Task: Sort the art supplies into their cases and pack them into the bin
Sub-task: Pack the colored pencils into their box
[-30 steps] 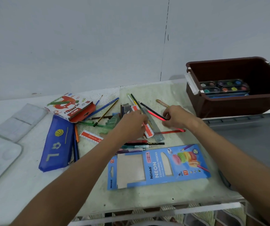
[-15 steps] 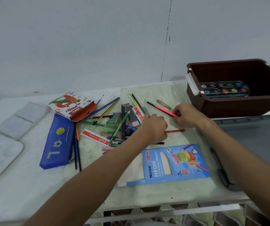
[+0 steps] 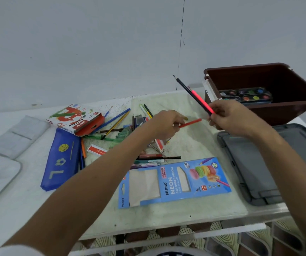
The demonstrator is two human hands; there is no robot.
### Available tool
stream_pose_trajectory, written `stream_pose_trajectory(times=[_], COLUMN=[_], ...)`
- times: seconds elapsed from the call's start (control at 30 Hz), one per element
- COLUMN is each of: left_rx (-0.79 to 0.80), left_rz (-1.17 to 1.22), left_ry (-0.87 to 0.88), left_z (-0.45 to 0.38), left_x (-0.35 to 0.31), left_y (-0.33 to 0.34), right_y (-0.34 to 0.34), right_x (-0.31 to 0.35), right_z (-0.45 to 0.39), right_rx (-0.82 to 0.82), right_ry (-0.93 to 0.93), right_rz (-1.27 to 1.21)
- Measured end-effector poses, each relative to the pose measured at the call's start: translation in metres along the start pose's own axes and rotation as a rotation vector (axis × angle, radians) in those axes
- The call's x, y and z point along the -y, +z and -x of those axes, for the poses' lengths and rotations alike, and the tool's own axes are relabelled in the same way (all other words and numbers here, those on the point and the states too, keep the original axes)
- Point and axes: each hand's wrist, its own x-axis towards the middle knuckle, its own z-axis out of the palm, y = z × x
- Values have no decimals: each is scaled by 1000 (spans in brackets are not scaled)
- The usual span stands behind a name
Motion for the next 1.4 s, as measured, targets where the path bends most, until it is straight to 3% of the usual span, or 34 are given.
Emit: stream_pose_trajectory(times=[0.17,0.3,0.4,0.73,0.93,1.4], left_rx=[76,-77,-161,138,237,78], left_rz=[85,106,112,-44,-192,-370], left_ry=[61,116,63,-164,-205,-225], left_z=[9,10,13,77,92,111], left_x=[-11,-27,-24,45,59,58], left_y=[5,6,-3,-7,7,37], right_y=[-7,-23,-29,32,59,91], right_x=[-7,-15,-19,-21,-11,-11], right_z=[9,13,14,17,19,34], right_rx=[32,10,60,238,280,339], right_ry=[35,59,84,149,105,69], right_rz=[-37,-145,-145,-118,16,88])
